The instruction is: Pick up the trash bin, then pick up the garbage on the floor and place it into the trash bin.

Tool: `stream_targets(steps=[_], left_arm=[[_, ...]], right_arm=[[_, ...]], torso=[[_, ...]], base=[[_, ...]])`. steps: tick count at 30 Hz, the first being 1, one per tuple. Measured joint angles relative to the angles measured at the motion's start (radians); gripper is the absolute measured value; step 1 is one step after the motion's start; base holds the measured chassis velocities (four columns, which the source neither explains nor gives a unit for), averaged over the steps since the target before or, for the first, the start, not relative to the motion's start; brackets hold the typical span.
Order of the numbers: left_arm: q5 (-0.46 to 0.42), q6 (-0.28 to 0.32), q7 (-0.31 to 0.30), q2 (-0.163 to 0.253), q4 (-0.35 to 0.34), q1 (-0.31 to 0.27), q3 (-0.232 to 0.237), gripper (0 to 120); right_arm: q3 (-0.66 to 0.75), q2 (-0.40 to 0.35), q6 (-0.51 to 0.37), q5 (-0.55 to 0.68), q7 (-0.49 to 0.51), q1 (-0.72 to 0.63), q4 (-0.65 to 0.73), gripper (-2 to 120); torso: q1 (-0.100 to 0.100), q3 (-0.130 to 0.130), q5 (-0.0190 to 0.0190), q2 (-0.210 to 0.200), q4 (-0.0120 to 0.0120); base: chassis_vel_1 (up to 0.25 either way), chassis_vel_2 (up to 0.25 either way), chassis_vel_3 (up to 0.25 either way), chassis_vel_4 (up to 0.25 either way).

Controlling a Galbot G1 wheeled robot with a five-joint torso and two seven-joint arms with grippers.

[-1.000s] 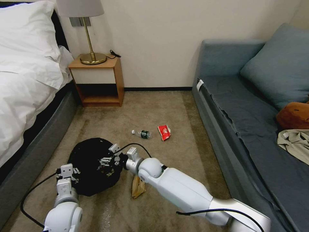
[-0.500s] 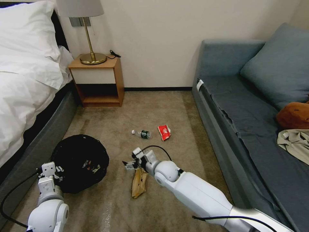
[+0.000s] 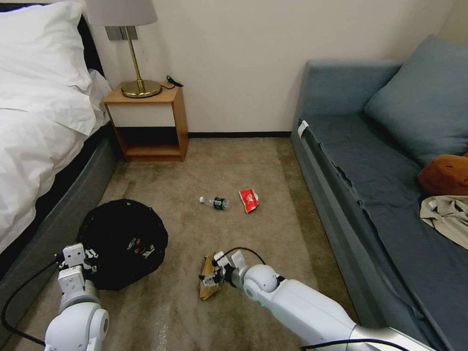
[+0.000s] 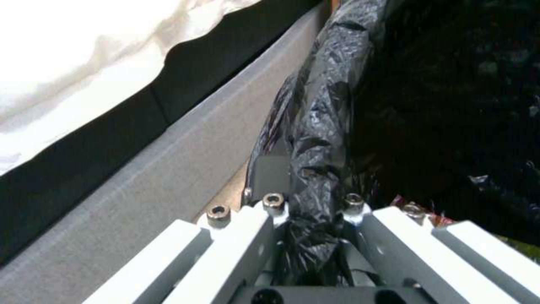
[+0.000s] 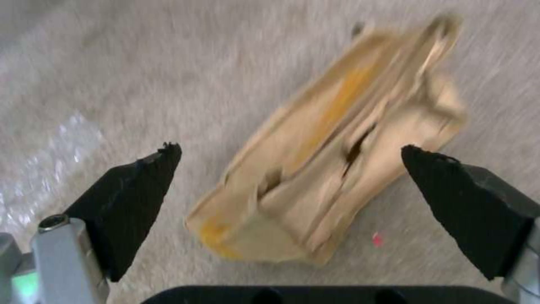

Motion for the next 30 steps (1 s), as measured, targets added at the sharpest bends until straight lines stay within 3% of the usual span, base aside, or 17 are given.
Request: stream_targets(steps=[10,22,26,28,30], left_arm=[[-0.010,-0.008,0.002,0.005,-0.024,0.027,-0.009,2],[-0.018,-0.014,0.007,0.019,-0.020,0.024,-0.002,2],[-0.019,-0.026,0.012,0.015,-0.010,0.031,0.000,2],[-0.020,-0.034,0.016,0.015,-0.003,0.040,-0.006,2],[-0.021,-0.036,0.018,0.016,-0.001,0.043,-0.009,2]], right_arm=[[-0.018,0.062,0.019,-0.006,-0.004,0.006,-0.126,100],[0.023,0.044,0.029,-0.014,-0.009,-0.010,-0.115,100],[0.028,0.053,0.030,-0.033,-0.028,-0.015,-0.125,88],[0.029,0.054,0.032,-0.038,-0.037,-0.019,-0.126,74],[0.029,0.053,0.032,-0.040,-0.040,-0.020,-0.126,71]], torso=[[0.000,0.000,0.0000,0.000,0.0002],[0.000,0.000,0.0000,0.000,0.0000],[0.000,0.000,0.0000,0.000,0.0000],[0.000,0.000,0.0000,0.000,0.0001],[0.000,0.000,0.0000,0.000,0.0001]], base=[[0.000,0.000,0.000,0.000],[0.000,0.000,0.000,0.000],[0.000,0.000,0.000,0.000],[0.000,0.000,0.000,0.000],[0.000,0.000,0.000,0.000]])
